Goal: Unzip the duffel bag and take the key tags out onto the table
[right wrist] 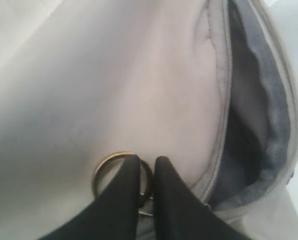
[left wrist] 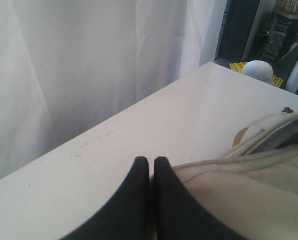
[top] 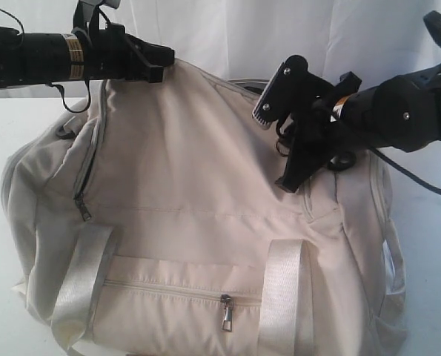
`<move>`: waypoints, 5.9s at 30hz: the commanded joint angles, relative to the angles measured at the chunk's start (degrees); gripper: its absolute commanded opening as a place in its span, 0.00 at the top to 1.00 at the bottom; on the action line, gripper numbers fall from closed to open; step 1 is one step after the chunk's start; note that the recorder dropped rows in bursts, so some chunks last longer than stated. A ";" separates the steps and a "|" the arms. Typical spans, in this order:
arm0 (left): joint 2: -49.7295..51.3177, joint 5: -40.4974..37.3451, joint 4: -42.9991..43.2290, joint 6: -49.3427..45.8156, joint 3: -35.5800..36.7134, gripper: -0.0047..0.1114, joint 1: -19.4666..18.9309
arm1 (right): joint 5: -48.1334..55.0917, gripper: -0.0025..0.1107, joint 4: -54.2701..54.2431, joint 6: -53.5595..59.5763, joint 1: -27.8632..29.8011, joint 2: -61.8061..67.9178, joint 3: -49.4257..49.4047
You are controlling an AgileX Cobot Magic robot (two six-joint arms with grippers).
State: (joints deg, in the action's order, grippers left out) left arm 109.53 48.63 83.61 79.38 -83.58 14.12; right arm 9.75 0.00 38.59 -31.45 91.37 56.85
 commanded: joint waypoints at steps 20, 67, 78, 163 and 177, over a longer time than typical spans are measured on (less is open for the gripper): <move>-0.90 -0.65 -0.88 0.00 -0.52 0.96 -0.25 | 6.88 0.97 0.00 -3.18 2.37 -6.92 2.76; -0.90 -0.19 -0.45 0.00 -0.52 0.96 -0.25 | 5.97 0.98 3.59 1.41 2.37 -1.66 2.76; -0.90 -0.41 -0.46 0.00 -0.52 0.96 -0.25 | 17.15 0.98 3.59 1.58 2.37 -6.67 2.76; -1.00 8.42 -1.53 0.33 -0.52 0.96 -0.25 | 51.34 0.31 -31.08 4.83 -0.81 -25.80 5.18; -9.43 21.33 16.34 9.26 -0.39 0.96 -0.25 | 30.24 0.31 -20.28 4.49 -0.81 -26.35 7.96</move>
State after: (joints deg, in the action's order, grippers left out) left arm 102.93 68.77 99.05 84.65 -83.58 14.05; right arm 44.48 -20.54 43.44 -32.24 65.83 64.47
